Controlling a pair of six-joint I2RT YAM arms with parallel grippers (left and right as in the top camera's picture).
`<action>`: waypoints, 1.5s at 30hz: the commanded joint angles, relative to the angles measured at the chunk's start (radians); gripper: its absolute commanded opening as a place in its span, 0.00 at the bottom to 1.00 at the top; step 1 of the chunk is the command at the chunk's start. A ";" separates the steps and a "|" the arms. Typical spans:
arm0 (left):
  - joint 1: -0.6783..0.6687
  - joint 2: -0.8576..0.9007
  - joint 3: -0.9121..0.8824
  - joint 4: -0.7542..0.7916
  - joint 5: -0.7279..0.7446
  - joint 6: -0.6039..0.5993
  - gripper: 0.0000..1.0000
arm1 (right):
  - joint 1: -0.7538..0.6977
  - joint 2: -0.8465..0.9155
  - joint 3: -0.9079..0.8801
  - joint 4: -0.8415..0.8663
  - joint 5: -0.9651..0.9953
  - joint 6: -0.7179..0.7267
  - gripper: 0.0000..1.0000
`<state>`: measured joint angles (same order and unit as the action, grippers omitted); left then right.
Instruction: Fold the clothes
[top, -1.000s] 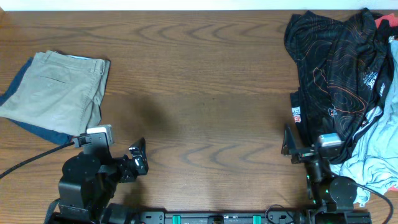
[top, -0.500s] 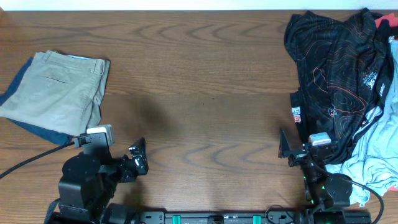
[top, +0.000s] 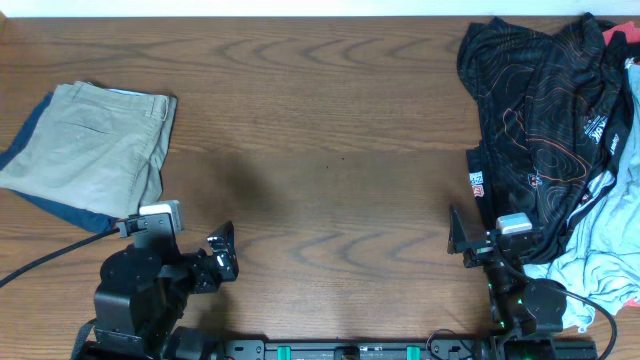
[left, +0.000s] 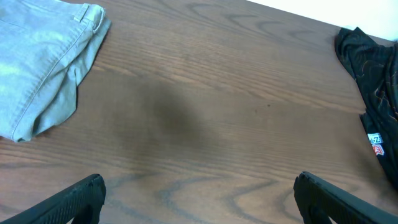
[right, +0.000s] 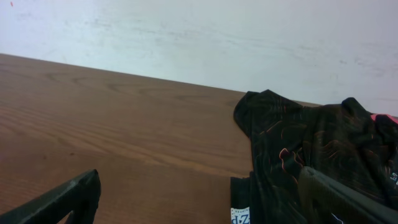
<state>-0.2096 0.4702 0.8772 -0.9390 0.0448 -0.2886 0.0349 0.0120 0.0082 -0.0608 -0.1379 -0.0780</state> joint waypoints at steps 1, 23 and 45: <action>0.001 0.000 -0.003 -0.002 -0.012 -0.005 0.98 | 0.010 -0.007 -0.003 -0.002 0.003 -0.013 0.99; 0.022 -0.038 -0.017 -0.002 -0.013 0.056 0.98 | 0.010 -0.006 -0.003 -0.003 0.003 -0.013 0.99; 0.105 -0.434 -0.682 0.631 0.015 0.202 0.98 | 0.010 -0.006 -0.003 -0.002 0.003 -0.013 0.99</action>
<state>-0.1120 0.0605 0.2317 -0.3595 0.0494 -0.1619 0.0353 0.0120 0.0082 -0.0605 -0.1379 -0.0780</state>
